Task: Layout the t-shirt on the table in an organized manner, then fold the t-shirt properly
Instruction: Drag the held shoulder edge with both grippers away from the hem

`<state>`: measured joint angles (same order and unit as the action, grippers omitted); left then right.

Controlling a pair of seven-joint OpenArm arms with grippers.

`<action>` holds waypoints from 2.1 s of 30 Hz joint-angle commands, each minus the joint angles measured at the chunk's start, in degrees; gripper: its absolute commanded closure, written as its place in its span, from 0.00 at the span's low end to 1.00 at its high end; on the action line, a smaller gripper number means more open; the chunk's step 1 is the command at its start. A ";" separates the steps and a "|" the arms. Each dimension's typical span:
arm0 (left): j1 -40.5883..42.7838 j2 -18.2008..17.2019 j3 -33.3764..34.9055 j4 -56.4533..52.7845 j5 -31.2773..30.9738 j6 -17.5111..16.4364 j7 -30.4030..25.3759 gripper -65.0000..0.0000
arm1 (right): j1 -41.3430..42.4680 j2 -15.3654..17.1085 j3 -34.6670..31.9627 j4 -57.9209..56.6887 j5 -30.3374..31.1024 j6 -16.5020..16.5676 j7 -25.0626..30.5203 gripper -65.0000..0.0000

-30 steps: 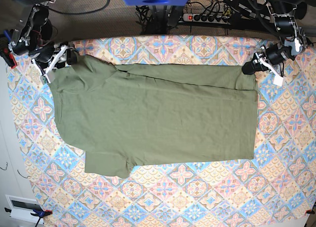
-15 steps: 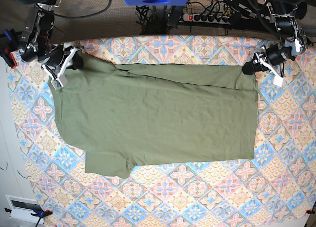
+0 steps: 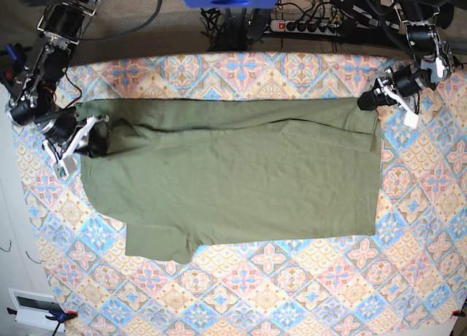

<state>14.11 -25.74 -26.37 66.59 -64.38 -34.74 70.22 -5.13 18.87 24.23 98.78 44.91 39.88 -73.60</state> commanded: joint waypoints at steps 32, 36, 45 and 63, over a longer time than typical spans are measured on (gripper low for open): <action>0.70 -0.24 0.30 -0.17 5.26 1.29 3.15 1.00 | -7.93 0.60 10.63 -5.46 -9.26 0.12 -0.81 0.36; 0.70 -0.24 0.30 -0.17 5.26 1.29 3.15 1.00 | -7.93 0.60 11.68 -10.65 -6.09 0.12 -0.64 0.36; -0.09 -0.24 0.30 -0.17 5.26 1.29 3.15 1.00 | -4.94 0.60 11.68 -18.47 -2.75 0.12 -0.29 0.36; 0.26 -0.15 0.48 3.87 5.70 1.12 3.06 1.00 | -0.37 -2.65 11.60 -19.71 -2.84 0.12 -0.64 0.98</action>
<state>13.98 -25.43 -26.30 70.30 -61.71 -34.24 70.96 -5.96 15.27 35.64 78.30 41.19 39.83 -74.74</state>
